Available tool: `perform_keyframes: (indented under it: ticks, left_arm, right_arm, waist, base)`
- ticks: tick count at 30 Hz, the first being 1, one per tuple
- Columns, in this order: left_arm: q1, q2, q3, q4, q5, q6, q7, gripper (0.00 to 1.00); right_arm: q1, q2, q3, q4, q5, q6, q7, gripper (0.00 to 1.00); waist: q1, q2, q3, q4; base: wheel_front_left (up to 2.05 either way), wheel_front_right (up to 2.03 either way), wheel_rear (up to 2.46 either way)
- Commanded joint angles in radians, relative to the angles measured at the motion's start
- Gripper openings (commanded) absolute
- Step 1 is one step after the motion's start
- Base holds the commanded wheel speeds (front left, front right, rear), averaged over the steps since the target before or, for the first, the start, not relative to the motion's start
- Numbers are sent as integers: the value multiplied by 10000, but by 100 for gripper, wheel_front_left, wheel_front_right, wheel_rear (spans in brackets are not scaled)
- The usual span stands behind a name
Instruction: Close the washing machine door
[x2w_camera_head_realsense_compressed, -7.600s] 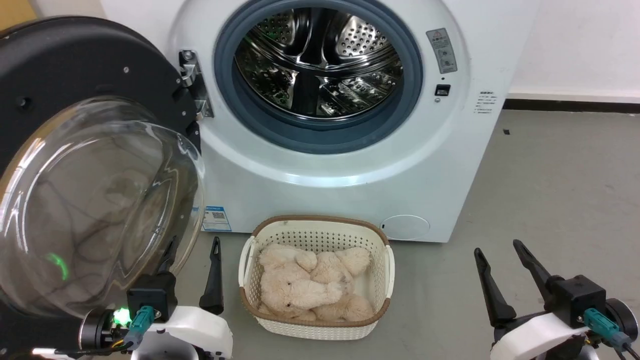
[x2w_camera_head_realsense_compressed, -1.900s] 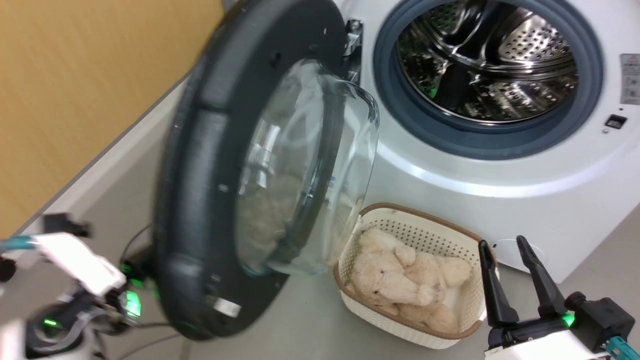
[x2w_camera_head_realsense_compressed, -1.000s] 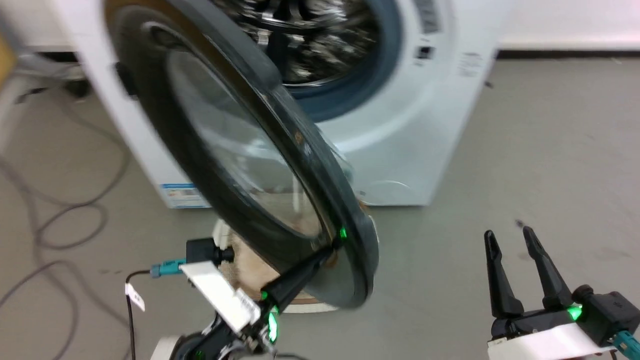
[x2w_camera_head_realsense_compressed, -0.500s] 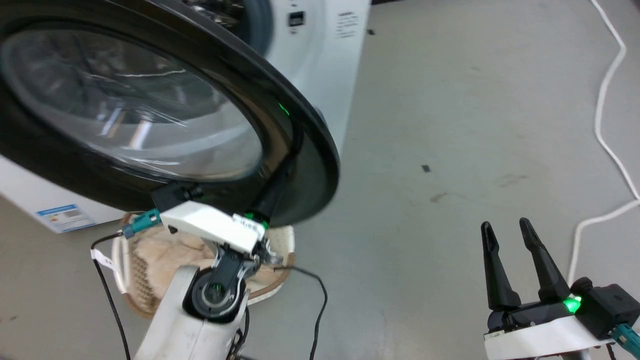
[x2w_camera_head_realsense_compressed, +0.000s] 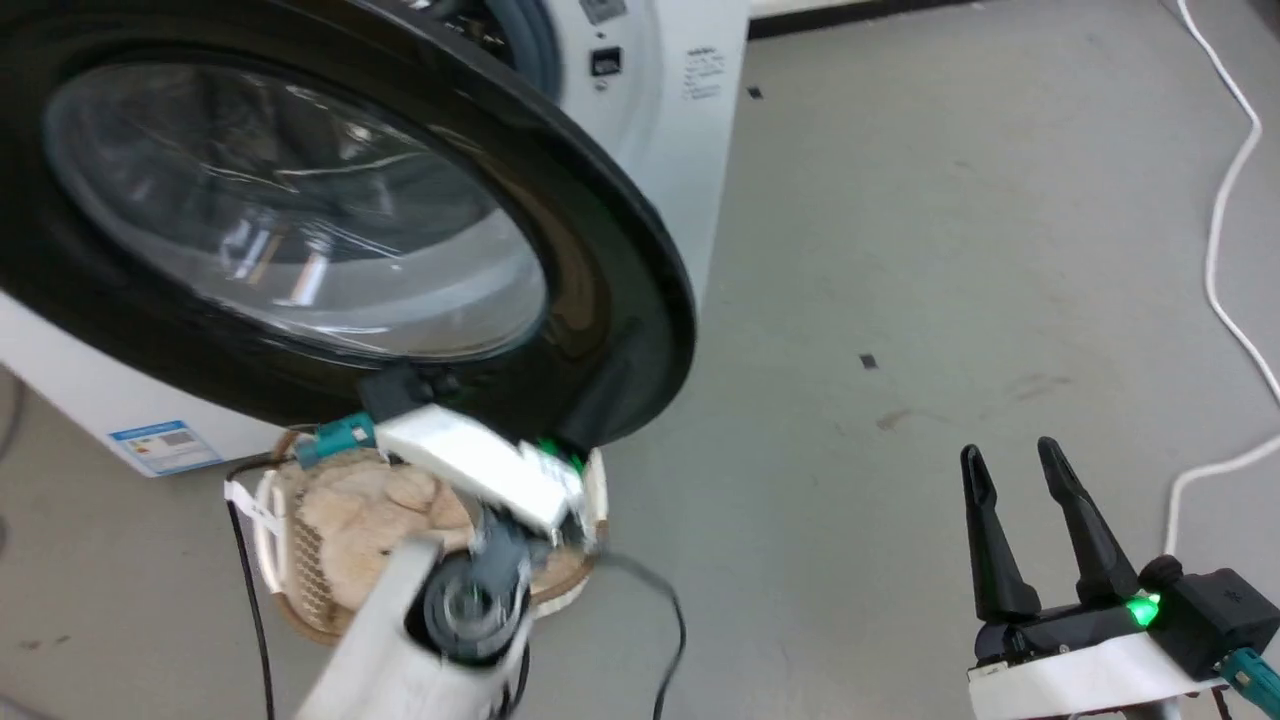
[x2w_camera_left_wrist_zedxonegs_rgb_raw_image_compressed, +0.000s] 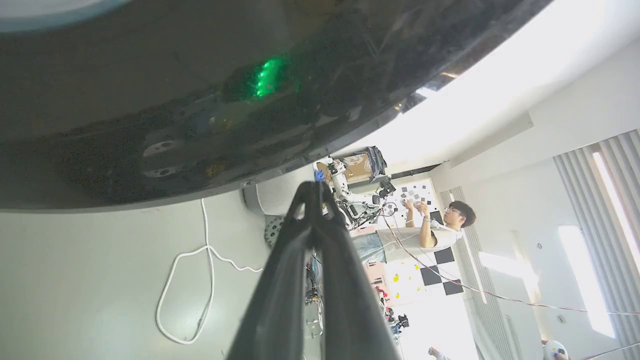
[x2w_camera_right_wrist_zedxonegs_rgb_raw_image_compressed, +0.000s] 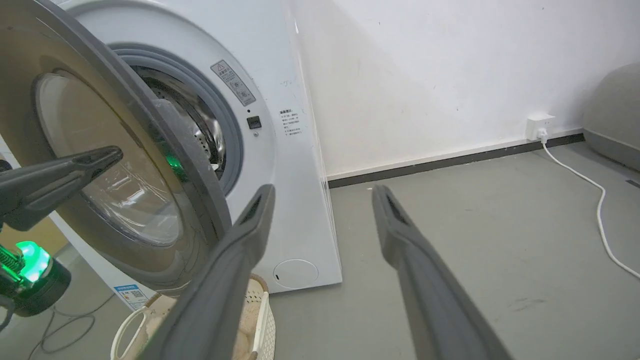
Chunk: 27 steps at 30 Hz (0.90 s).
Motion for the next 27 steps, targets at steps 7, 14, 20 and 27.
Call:
perform_keyframes:
  ticks: [7,14,20,27]
  left_arm:
    - [1457,2241,-2024,-863,2460,-43,-230,0]
    - [1579,3626,-2944,-70,5551,109,-2657,0]
    - [2157,2808,-205,-1367,8118,1492,-3521,0]
    - [3918,1628,1534,-2630,10077,1219,-3525,0]
  right_arm:
    - [267,31,-75,16,-157,8,-42,100]
    - [568,-127,-123,-21,-223,8,-42,100]
    - [765,-245,-126,-67,-252,8,-42,100]
    - [809,-331,75,-50,-322,8,-42,100]
  waist:
    - [0,0,-759,1097]
    - [0,0,-1216,2153]
    - [0,0,-1551,3031]
    - [0,0,-1654,3251]
  base:
    - [0,0,0]
    - [0,0,0]
    - [0,0,0]
    - [0,0,0]
